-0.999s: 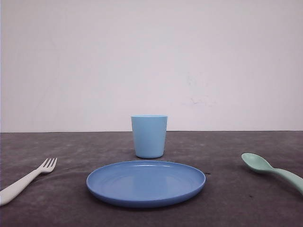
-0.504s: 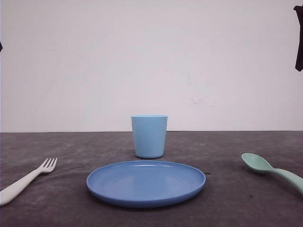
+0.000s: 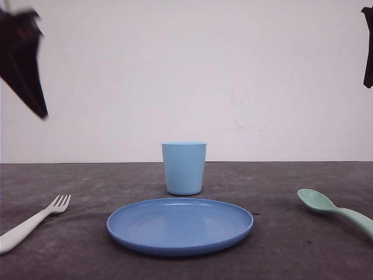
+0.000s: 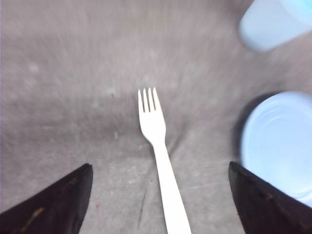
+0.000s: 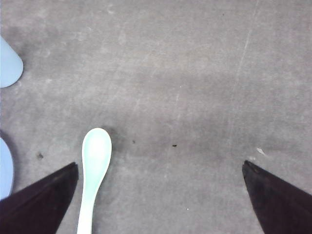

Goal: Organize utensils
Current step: 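Lower the left gripper onto the white fork and close on it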

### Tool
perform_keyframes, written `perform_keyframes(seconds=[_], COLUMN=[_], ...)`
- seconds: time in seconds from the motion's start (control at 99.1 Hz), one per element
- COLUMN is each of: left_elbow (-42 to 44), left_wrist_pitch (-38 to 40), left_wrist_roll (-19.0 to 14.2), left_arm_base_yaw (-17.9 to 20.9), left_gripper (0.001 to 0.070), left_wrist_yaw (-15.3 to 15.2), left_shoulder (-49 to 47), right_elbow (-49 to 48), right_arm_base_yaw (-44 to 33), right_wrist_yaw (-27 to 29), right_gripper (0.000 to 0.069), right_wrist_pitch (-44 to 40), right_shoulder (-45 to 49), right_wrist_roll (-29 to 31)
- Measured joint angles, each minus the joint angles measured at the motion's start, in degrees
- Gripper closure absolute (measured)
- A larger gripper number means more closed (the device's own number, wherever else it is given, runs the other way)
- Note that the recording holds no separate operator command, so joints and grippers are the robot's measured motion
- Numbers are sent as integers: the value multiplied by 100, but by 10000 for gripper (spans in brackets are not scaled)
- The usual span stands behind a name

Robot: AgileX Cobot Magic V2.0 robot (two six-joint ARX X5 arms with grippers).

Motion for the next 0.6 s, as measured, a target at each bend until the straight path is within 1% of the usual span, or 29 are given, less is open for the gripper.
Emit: perform_keyframes(seconds=[0.04,0.192,0.262,0.414,0.474,0.595], left_elbow=[0,0,0,0,0,0], left_wrist_pitch=[42,308,501,772,841,975], left_wrist_roll=[-37,-138,-175,-234,-264,-293], left_arm_base_yaw=[-114,-435,-542,-656,-662,-662], left_gripper=[165,165,165,165,167,223], left_wrist_yaw=[-63,-94,-223,-492,-518,-533], left_shoulder=[192,892,1193,1764,1932,2159], right_elbow=[0,0,0,0,0,0], right_arm_base_yaw=[0,0,0,0,0,0], right_wrist_yaw=[0,0,0,0,0,0], right_gripper=[12,12,12,12,12,12], right_wrist_pitch=[0,0,0,-2,-4,-7], right_shoulder=[0,0,0,0,0,0], right_wrist_roll=[-2,-2,-2,-2,-2,0])
